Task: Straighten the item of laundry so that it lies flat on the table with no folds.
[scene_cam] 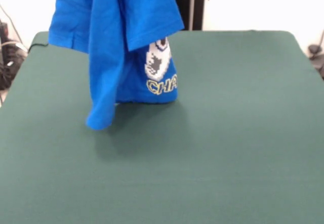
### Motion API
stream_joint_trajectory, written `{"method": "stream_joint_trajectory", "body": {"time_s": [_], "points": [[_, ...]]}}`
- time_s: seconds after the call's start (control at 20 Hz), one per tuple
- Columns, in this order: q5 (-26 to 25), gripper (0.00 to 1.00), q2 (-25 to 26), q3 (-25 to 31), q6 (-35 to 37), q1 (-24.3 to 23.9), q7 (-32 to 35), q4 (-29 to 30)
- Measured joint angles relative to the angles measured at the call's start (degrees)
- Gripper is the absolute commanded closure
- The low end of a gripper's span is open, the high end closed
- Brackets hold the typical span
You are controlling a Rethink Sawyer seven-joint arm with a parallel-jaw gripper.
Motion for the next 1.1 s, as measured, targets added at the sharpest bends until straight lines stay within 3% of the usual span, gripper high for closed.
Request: {"method": "stream_joint_trajectory", "body": {"time_s": [0.55, 1.1], "points": [[2.65, 1.00, 2.34, 0.40, 2.06, 1.02, 7.36, -0.03], [2.00, 1.00, 0.82, 0.50, 2.80, 2.08, 7.86, 1.15]]}}
